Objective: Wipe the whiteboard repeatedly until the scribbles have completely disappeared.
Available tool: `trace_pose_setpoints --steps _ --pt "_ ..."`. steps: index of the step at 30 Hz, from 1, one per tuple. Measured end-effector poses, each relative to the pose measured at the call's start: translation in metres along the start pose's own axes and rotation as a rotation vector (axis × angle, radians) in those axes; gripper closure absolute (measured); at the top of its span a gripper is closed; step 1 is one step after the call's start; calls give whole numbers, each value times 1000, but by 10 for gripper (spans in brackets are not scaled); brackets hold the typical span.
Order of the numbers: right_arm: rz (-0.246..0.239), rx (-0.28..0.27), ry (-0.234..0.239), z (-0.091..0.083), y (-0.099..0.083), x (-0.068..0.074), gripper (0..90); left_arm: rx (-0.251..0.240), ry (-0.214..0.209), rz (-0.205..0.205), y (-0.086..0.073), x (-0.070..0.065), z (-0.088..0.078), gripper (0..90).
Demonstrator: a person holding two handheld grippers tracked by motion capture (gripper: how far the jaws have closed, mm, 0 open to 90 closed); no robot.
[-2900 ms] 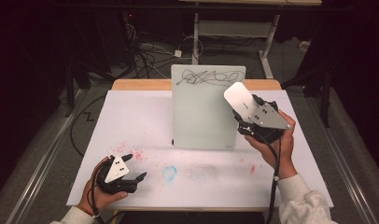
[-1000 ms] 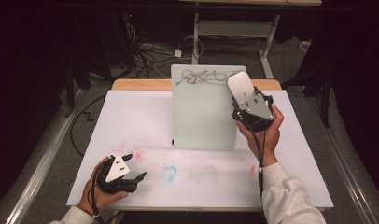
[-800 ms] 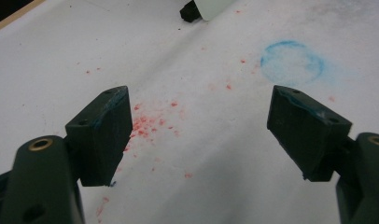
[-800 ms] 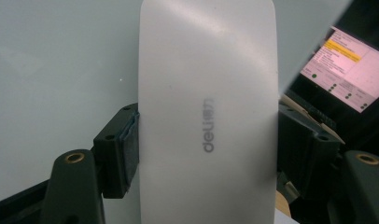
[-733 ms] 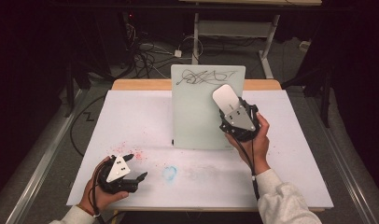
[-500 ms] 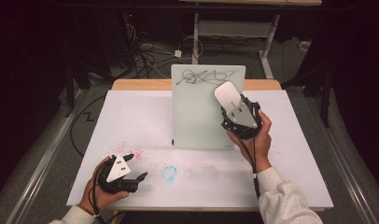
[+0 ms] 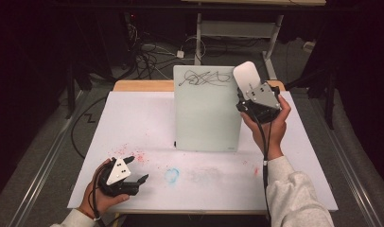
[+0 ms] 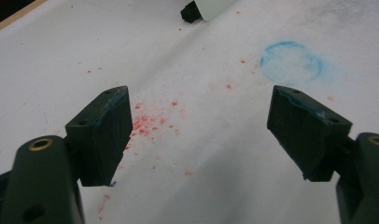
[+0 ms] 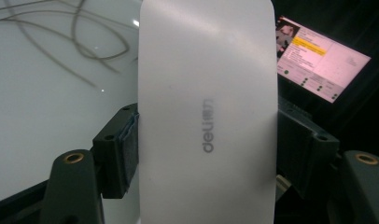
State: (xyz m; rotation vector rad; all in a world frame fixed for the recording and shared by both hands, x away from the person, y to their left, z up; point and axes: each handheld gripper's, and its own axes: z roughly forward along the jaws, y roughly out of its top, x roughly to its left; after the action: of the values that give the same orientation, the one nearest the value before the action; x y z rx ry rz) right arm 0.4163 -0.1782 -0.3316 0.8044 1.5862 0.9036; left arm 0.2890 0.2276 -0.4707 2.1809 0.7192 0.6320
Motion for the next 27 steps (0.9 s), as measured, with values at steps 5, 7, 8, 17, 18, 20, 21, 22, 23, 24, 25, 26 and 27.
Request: trace_pose_setpoints --steps 5,7,8,17,18,20,21,22,23,24,25,26,27 --pt "-73 9 53 -3 -9 30 308 -3 -1 3 1 -1 0 215" --pt "-120 16 76 -5 -14 44 307 -2 -3 4 1 -1 1 214" --pt "-131 20 87 -5 -17 50 308 0 -3 9 1 0 1 215" --pt "-144 20 85 -5 -14 47 307 -3 -6 7 2 -1 2 214" --pt "-124 17 77 -4 -11 41 307 -2 -6 8 1 -1 2 214" --pt "-90 14 43 -2 -5 28 308 -3 -8 7 1 -1 1 214" --pt "-70 13 26 -1 -3 21 308 -3 -8 6 1 -1 1 213" --pt "-47 11 14 -1 -1 15 308 -4 -7 5 0 -1 0 213" --pt "-24 10 7 0 1 9 308 -4 -7 4 0 0 0 214" --pt "-12 8 -3 0 2 5 308 -4 -6 4 0 0 -1 214" --pt "-9 6 -10 1 3 2 308 -3 -5 4 0 0 -1 213" --pt "1 5 -11 1 4 0 308 -4 -7 3 0 0 -1 214" --pt "7 5 -8 2 4 0 308 -5 -6 2 0 -1 -2 213"
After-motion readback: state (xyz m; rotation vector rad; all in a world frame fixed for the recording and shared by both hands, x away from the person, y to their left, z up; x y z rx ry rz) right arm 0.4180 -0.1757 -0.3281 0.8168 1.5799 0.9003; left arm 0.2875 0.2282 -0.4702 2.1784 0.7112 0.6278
